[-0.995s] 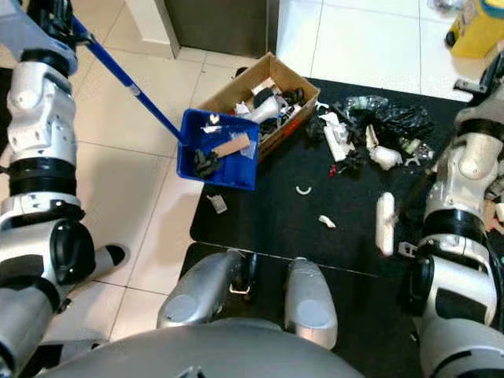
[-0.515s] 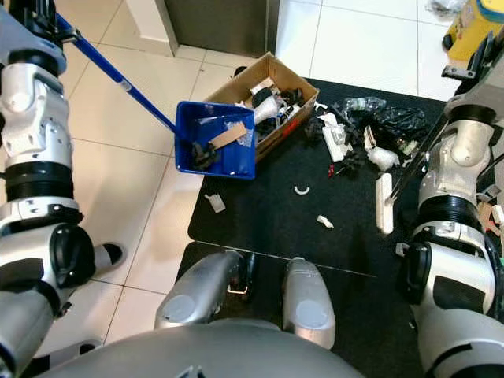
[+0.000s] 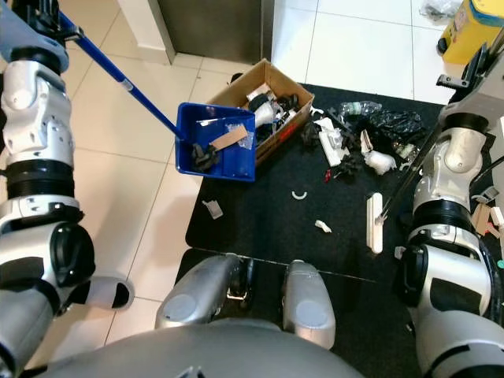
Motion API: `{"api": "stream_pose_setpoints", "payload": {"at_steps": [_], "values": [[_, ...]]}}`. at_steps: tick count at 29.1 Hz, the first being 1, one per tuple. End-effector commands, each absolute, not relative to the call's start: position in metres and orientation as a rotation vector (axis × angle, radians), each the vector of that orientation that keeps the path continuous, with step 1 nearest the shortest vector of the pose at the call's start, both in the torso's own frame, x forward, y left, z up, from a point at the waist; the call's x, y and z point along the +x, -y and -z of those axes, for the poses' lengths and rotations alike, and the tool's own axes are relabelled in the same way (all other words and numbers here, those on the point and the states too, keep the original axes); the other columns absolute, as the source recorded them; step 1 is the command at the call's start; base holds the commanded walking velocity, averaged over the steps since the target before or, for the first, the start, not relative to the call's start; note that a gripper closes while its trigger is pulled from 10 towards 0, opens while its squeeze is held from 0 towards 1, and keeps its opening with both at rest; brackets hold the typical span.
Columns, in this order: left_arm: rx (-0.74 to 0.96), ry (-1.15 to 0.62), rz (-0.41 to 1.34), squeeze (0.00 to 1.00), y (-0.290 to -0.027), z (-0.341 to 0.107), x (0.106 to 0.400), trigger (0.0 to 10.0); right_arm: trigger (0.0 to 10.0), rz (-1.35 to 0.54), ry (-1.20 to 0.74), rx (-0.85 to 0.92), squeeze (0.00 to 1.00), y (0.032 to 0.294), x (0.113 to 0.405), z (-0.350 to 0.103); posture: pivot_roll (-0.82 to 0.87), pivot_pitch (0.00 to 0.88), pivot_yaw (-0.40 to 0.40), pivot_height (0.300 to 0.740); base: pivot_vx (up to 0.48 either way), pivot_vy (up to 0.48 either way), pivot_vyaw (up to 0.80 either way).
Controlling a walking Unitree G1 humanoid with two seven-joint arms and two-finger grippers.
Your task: Sweep floor
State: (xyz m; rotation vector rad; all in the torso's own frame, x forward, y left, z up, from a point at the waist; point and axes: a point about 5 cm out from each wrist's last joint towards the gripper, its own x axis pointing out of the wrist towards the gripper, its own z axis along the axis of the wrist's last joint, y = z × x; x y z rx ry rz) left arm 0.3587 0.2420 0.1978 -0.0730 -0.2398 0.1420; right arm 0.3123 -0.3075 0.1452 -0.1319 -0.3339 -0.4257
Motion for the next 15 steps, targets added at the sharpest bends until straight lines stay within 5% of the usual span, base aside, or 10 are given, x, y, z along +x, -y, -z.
{"api": "stream_pose_setpoints", "payload": {"at_steps": [1, 15], "values": [[-0.070, 0.292, -0.118, 0.00, -0.2360, -0.2117, 0.3625, 10.0, 10.0, 0.425, 0.355, -0.137, 0.00, 0.3070, 0.3114, -0.1463, 0.07, 0.000, 0.024, 0.740, 0.480, 0.000, 0.00], [-0.068, 0.295, -0.109, 0.00, -0.2347, -0.2134, 0.3639, 10.0, 10.0, 0.428, 0.353, -0.135, 0.00, 0.3066, 0.3113, -0.1448, 0.07, 0.000, 0.027, 0.740, 0.480, 0.000, 0.00]]}}
